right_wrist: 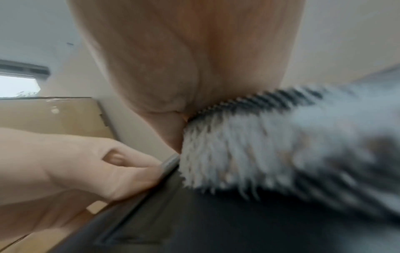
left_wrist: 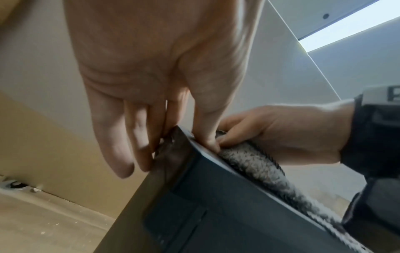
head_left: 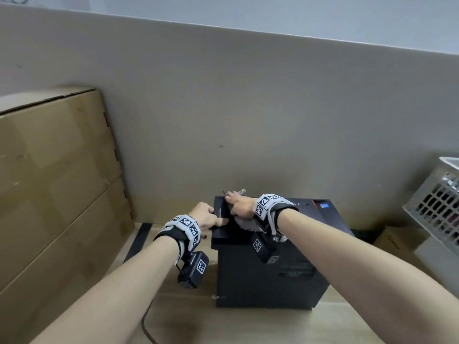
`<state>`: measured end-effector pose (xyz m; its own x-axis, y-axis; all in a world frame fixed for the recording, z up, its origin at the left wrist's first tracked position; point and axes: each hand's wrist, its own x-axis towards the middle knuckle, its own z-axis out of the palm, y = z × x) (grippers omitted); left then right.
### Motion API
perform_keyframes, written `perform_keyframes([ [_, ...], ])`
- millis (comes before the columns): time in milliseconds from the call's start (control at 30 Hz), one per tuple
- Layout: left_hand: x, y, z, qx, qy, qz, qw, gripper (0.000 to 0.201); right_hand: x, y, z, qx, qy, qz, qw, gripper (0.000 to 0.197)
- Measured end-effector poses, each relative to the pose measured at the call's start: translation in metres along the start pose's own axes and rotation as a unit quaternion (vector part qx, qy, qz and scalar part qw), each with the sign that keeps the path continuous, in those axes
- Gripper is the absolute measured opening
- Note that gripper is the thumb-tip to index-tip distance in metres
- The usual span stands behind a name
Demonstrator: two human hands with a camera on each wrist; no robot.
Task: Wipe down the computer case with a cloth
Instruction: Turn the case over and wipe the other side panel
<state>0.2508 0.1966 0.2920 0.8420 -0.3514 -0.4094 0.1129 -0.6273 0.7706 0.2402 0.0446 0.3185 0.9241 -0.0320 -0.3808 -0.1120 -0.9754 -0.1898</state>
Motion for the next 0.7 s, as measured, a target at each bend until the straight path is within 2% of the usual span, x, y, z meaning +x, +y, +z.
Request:
perform_keyframes([
  [67, -0.002, -0.003, -0.001, -0.006, -0.014, 0.006, 1.000, 0.037, -0.006, -0.001, 0.002, -0.024, -0.010, -0.067, 0.997, 0.057],
  [133, -0.004, -0.005, 0.001, -0.014, -0.013, 0.011, 1.000, 0.033, -0.016, 0.012, 0.007, -0.005, 0.021, -0.124, 0.992, 0.064],
  [200, -0.006, -0.005, 0.003, -0.020, -0.009, 0.010, 1.000, 0.034, -0.026, 0.029, 0.011, -0.002, 0.061, -0.152, 0.986, 0.060],
  [367, -0.002, -0.002, 0.001, -0.017, -0.006, 0.006, 1.000, 0.052, -0.041, 0.057, 0.006, -0.095, 0.109, -0.089, 0.985, 0.052],
  [467, 0.002, -0.004, 0.000, -0.020, -0.009, 0.009, 1.000, 0.048, -0.031, 0.054, 0.002, -0.145, 0.102, -0.074, 0.981, 0.045],
  [567, 0.004, -0.008, 0.001, -0.020, -0.014, 0.015, 1.000, 0.040, -0.017, 0.046, 0.001, -0.129, 0.093, -0.086, 0.984, 0.034],
  [700, 0.007, -0.015, 0.003, -0.022, -0.015, 0.025, 0.999, 0.037, -0.002, 0.034, 0.003, -0.082, 0.075, -0.148, 0.983, 0.042],
])
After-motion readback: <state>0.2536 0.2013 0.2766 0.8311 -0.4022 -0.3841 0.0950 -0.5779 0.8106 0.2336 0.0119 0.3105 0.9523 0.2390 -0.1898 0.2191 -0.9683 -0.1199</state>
